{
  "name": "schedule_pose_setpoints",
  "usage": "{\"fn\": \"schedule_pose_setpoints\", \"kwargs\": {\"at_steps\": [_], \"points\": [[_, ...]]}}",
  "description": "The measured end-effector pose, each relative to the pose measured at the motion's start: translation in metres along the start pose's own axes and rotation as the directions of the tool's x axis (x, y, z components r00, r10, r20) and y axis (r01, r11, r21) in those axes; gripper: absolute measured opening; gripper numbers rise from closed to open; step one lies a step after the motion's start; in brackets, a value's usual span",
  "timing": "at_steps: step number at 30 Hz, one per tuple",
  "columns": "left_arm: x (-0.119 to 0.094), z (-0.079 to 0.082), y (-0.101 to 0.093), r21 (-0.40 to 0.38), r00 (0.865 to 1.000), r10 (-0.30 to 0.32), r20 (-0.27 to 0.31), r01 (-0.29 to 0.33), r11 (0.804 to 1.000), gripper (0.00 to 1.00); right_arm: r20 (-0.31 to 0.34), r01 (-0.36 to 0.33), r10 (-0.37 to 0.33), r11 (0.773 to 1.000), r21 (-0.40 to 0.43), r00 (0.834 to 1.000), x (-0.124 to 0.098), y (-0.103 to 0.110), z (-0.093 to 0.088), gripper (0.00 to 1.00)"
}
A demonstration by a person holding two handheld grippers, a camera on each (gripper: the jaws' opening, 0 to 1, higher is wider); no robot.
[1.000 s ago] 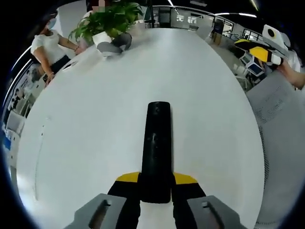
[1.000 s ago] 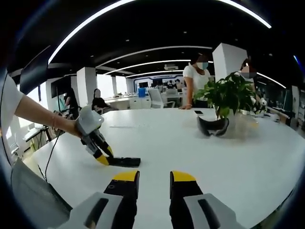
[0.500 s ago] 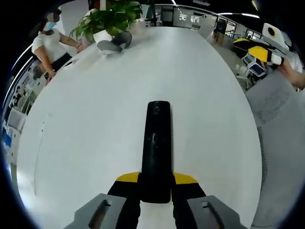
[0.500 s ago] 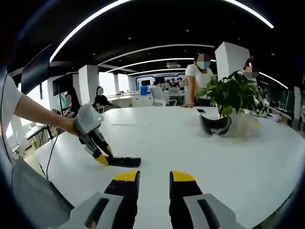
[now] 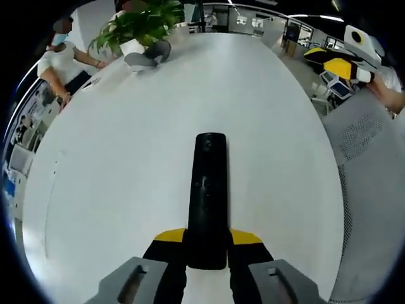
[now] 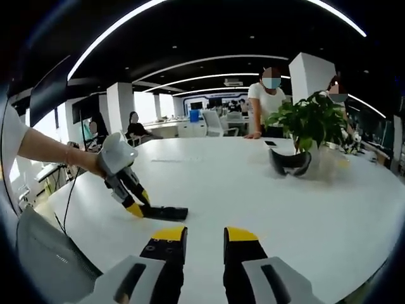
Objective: Press the specified remote control buttons in sequence, fully releasing each button before pressing the next.
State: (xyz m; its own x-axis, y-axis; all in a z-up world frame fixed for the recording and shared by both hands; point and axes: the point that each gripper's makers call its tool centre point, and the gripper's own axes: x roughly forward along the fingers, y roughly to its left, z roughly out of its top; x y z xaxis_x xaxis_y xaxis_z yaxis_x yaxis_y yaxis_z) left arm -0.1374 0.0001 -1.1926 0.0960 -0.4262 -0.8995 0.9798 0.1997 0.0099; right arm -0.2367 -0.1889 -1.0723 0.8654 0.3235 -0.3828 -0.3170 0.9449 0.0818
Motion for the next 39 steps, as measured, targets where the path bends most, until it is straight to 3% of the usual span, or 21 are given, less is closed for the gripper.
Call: {"fn": "schedule_pose_setpoints", "kwargs": {"at_steps": [18,39], "points": [[-0.006,-0.011,-0.029,0.015,1.000,-0.015,0.001,0.015,1.000,0.23,-0.051,-0.020,0.018,0.999,-0.041,0.999,0.001,0.006,-0.009,0.18],[-0.010,-0.017,-0.046,0.048,0.999,-0.032,0.010,0.032,0.998,0.23,-0.070,-0.023,0.019,0.998,-0.060,0.997,0.002,0.006,-0.012,0.14]]}}
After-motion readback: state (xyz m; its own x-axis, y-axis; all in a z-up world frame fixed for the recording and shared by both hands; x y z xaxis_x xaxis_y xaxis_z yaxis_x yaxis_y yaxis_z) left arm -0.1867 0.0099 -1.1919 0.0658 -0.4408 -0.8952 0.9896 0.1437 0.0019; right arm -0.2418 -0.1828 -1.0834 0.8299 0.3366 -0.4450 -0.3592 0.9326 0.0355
